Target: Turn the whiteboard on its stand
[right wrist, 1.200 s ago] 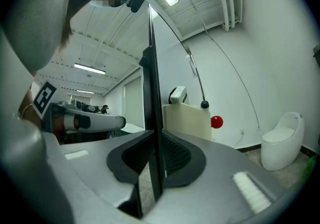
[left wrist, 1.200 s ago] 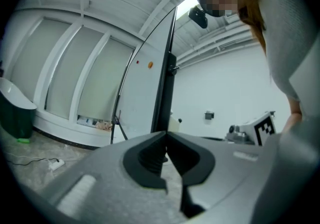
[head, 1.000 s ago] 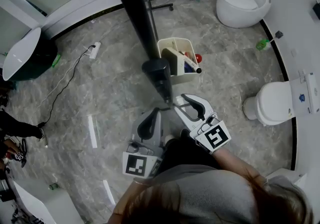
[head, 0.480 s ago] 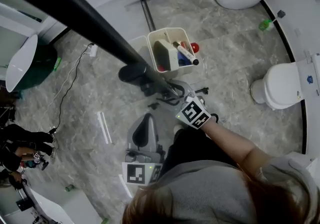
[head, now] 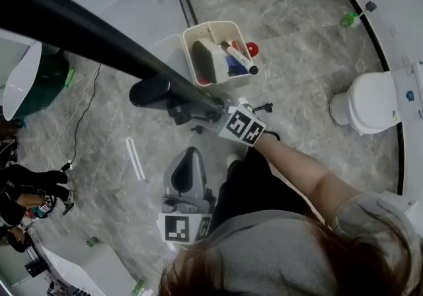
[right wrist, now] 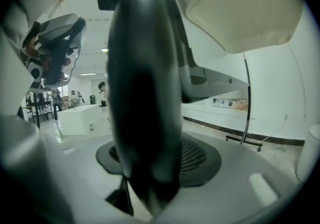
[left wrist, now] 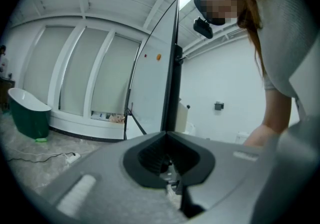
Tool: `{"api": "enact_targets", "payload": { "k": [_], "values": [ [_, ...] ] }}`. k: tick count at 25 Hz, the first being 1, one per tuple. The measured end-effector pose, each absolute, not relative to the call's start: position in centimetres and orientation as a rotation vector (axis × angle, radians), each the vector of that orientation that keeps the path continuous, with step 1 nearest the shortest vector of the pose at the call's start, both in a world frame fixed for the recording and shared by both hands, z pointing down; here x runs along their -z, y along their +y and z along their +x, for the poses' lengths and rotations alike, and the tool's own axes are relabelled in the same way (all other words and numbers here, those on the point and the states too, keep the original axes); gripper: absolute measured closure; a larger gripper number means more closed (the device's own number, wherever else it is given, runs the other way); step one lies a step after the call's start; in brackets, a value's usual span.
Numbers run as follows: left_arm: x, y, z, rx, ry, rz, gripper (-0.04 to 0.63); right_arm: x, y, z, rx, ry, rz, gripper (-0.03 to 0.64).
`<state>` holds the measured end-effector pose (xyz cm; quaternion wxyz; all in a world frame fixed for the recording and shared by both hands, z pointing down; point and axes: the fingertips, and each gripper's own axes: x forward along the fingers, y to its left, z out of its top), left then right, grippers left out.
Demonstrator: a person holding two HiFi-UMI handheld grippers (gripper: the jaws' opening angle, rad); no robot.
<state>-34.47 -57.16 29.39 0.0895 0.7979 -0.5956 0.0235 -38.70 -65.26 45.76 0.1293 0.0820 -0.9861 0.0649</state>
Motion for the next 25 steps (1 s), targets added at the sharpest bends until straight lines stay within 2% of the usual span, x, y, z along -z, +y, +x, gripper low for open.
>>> {"api": "enact_targets", "payload": {
  "k": [10,12,13,14,25],
  "values": [
    [-32.8,-56.9,-32.4,-0.092,-1.706,2.326,0.595,-45.7,-65.5,-38.1,-0.234,-2.868,0.298,0.434],
    [-33.1,-56.8,-32.0,-0.089,-1.708,2.317,0.595,-45.8,-65.8,-37.8,-0.252,-2.852,0.357,0.464],
    [-33.3,-56.7,-31.8,-0.089,-1.709,2.312,0.595,-45.7,-65.8,-37.6,-0.249,-2.847,0.391,0.506],
    [-33.6,-56.7,-31.5,-0.091,-1.712,2.309,0.595,-45.7,-65.9,-37.3,-0.241,-2.845,0.42,0.512],
    [-35.6,-57.1,-30.6,-0.127,-1.739,2.262,0.595,-45.4,-64.0,-36.3,-0.207,-2.853,0.461,0.522]
  ]
}}
